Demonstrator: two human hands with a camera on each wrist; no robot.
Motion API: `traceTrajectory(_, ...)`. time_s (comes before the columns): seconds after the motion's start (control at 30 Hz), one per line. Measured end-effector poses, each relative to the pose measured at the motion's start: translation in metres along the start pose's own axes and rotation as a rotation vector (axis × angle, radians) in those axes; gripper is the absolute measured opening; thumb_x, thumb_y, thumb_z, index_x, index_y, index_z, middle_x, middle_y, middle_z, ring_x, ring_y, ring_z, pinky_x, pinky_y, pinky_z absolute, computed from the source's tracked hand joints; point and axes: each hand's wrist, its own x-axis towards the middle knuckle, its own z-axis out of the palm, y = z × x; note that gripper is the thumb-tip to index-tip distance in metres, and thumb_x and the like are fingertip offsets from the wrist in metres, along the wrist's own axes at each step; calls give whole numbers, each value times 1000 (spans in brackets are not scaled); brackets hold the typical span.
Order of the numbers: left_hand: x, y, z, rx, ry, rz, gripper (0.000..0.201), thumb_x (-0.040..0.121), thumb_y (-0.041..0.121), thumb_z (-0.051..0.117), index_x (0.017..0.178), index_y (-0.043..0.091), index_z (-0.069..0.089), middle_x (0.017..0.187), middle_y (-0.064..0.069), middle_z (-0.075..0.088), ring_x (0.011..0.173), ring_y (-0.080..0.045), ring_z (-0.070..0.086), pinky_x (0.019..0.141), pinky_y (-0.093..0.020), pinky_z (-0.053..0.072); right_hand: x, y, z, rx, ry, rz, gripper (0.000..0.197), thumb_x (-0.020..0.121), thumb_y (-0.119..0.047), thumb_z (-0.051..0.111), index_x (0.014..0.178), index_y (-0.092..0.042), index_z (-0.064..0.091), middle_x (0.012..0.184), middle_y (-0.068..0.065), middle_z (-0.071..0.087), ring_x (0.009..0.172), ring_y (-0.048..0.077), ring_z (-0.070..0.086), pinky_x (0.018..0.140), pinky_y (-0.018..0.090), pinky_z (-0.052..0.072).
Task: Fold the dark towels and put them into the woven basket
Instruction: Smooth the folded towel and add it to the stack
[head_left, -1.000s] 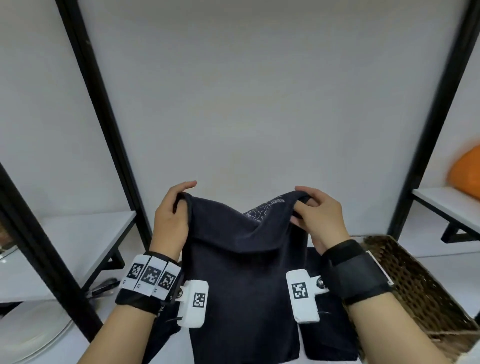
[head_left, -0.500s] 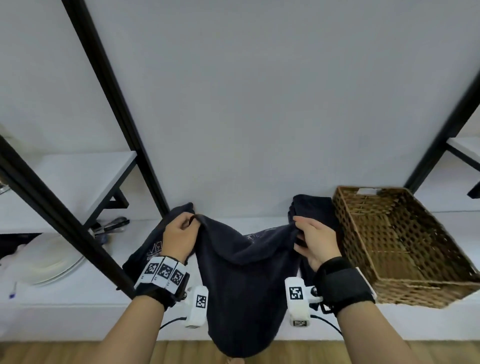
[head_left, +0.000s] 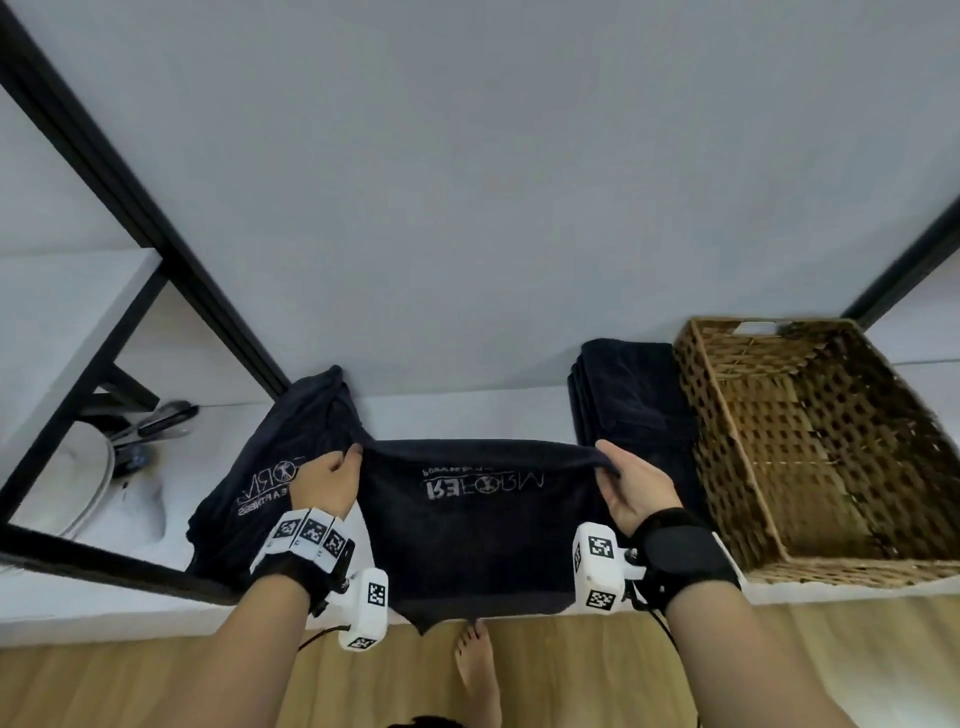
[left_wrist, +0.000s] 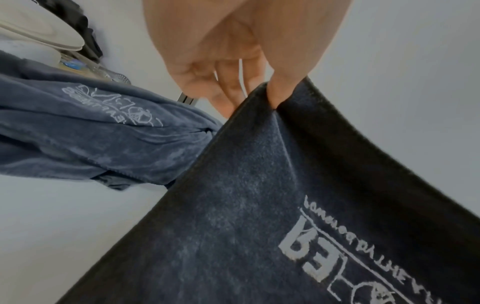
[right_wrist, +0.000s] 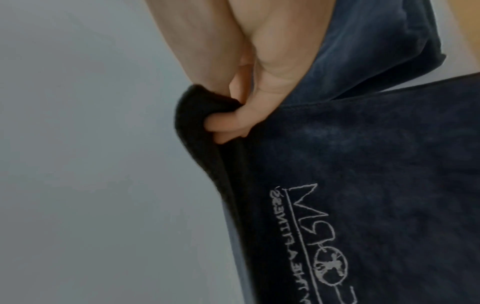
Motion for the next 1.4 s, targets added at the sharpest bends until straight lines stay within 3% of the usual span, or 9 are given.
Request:
traceTrajectory(0.17,42,-13,31,1,-31,-96,44,98,35,50,67,4,58,63,-10,66,62,-22,58,59,-32,35,52,7,26,74,63,112,8,88,8,63,96,9,62,101,22,68,97,26,69,83,32,59)
traceTrajectory(0.27,63,-22,53,-345,-113,-224,23,99,20,52,79,12,61,60,-4,69,55,-17,65,52,-27,47,84,21,35,58,91,127,15,89,11,50,89,4,63,97,15,68,96,26,67,95,37,53)
traceTrajectory(0.47,97,-40,84,-683,-223,-325,19,99,1,49,93,12,63,87,-15,71,65,-27,73,58,-26,59,138,47,46,57,112,208,30,86,8,48,113,3,59,111,17,63,106,26,64,75,35,57)
traceTrajectory(0.6,116,-39,104,-655,-244,-379,5,97,10,57,95,13,61,87,-15,69,69,-33,73,57,-29,60,161,63,52,100,119,230,26,88,10,53,112,0,55,111,17,61,112,27,63,79,38,57)
traceTrajectory(0.77,132,-40,124,-592,-213,-484,20,97,24,58,91,7,54,84,-18,63,70,-35,73,60,-36,62,173,77,47,71,54,96,65,91,10,53,147,-18,36,111,11,57,117,22,59,99,46,50)
traceTrajectory(1.03,142,-43,139,-541,-206,-541,16,100,24,53,89,13,50,85,-17,59,70,-34,72,67,-39,62,154,101,36,-1030,-54,-343,35,83,0,67,101,-30,66,111,-12,60,101,0,62,84,13,51)
traceTrajectory(1.23,148,-48,144,-514,-229,-554,14,100,23,52,96,10,51,86,-15,59,71,-33,73,66,-37,62,182,107,45,-881,191,24,20,81,-7,66,98,-16,60,103,8,69,96,23,68,91,36,54)
traceTrajectory(1.3,149,-51,146,-511,-235,-551,16,100,23,53,103,7,50,87,-14,59,72,-34,73,68,-38,62,186,105,57,-651,122,62,18,85,3,61,89,-15,61,102,12,68,97,25,68,86,34,56)
traceTrajectory(1.4,152,-55,148,-517,-244,-545,16,100,23,54,97,7,51,88,-15,60,72,-33,73,71,-40,61,188,92,67,-393,-49,-36,35,89,14,51,86,-16,69,114,-9,65,107,9,63,84,24,54)
